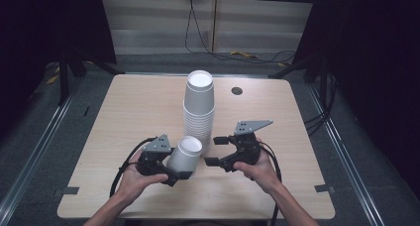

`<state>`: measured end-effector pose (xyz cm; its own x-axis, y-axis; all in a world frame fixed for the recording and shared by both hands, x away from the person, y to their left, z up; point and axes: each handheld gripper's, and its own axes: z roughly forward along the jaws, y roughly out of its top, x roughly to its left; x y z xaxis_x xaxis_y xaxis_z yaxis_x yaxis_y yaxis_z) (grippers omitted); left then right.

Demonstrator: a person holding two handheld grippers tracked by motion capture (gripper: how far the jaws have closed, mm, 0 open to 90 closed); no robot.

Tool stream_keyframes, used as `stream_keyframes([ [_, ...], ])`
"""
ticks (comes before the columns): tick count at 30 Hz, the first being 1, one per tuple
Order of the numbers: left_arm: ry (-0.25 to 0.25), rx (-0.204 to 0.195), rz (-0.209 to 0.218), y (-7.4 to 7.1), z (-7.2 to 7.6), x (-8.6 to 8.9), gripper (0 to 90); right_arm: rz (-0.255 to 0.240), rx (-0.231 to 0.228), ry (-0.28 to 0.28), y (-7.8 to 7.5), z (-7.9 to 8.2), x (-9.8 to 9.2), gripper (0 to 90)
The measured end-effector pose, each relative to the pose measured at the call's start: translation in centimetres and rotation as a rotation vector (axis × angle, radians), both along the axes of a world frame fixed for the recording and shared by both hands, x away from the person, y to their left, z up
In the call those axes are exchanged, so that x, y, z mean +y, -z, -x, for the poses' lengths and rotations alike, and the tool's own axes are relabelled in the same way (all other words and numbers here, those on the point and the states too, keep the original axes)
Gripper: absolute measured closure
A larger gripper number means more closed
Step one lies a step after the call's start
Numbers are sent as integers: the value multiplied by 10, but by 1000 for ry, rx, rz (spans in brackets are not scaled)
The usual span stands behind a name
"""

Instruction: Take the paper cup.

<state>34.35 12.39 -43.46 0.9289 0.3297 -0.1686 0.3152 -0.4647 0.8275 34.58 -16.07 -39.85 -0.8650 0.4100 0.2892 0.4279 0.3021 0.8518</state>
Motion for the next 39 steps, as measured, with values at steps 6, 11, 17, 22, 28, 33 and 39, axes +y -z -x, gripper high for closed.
stream_keyframes([
  [6,-7,2,-44,1,-2,1,140,76,-19,-34,3,1,4,141],
  [11,-9,3,-92,3,-2,-1,141,160,-41,-50,7,2,9,142],
  [17,10,-7,-158,1,-1,-4,145,229,-45,-65,10,2,14,142],
  [22,32,23,-189,2,0,-7,145,254,-43,-76,12,1,15,150],
  [28,61,22,-239,2,0,-13,147,298,-28,-102,13,1,18,194],
  [33,74,16,-284,2,1,-18,147,353,-32,-116,16,0,22,186],
  [39,83,-23,-356,-1,1,-24,147,396,-71,-147,16,3,25,152],
])
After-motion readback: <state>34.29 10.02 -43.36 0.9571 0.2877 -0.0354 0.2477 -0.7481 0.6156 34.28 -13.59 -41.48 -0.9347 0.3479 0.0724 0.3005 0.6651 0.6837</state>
